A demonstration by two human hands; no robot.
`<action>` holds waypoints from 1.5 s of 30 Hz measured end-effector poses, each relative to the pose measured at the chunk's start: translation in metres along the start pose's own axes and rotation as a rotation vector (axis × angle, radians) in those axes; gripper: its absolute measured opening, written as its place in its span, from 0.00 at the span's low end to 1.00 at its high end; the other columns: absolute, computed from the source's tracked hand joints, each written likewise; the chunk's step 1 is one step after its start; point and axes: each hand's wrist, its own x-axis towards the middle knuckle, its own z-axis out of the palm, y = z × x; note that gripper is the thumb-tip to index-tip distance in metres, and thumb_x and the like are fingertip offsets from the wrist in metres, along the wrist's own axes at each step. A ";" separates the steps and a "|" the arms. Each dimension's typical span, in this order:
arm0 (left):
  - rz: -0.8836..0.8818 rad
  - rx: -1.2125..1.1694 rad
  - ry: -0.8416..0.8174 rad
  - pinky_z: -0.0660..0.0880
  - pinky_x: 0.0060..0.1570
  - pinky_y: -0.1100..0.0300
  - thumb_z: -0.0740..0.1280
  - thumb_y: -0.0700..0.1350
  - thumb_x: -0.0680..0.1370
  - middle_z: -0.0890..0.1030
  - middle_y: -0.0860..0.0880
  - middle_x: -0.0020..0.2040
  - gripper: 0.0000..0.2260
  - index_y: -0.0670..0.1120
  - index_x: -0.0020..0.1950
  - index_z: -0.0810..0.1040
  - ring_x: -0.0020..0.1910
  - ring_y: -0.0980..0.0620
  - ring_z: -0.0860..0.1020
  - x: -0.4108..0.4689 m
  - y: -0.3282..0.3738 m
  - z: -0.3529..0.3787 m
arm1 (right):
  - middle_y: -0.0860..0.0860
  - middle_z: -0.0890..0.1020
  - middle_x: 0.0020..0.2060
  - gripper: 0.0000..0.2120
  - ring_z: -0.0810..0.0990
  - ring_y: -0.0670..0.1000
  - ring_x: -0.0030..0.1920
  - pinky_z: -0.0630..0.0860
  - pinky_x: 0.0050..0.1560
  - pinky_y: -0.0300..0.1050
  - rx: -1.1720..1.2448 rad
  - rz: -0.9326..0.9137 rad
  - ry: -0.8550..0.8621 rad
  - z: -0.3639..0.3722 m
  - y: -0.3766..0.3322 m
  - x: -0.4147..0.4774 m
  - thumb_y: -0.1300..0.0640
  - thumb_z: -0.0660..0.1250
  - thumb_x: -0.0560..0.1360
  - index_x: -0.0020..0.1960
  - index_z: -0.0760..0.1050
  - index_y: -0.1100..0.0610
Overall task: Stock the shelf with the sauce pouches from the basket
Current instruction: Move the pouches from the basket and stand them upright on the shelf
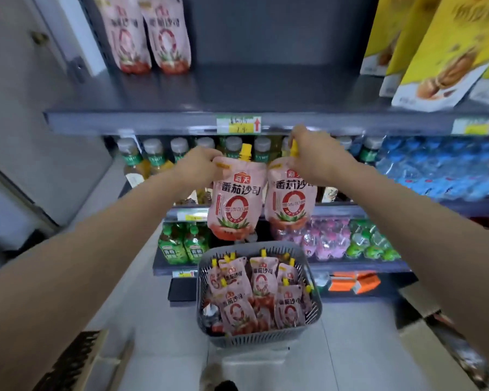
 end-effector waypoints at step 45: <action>0.197 -0.463 0.174 0.75 0.48 0.53 0.60 0.37 0.79 0.80 0.48 0.52 0.10 0.44 0.59 0.74 0.52 0.49 0.79 0.262 0.065 -0.197 | 0.59 0.72 0.64 0.33 0.71 0.60 0.64 0.74 0.60 0.58 0.321 0.014 0.390 -0.057 -0.022 0.309 0.63 0.67 0.73 0.73 0.56 0.54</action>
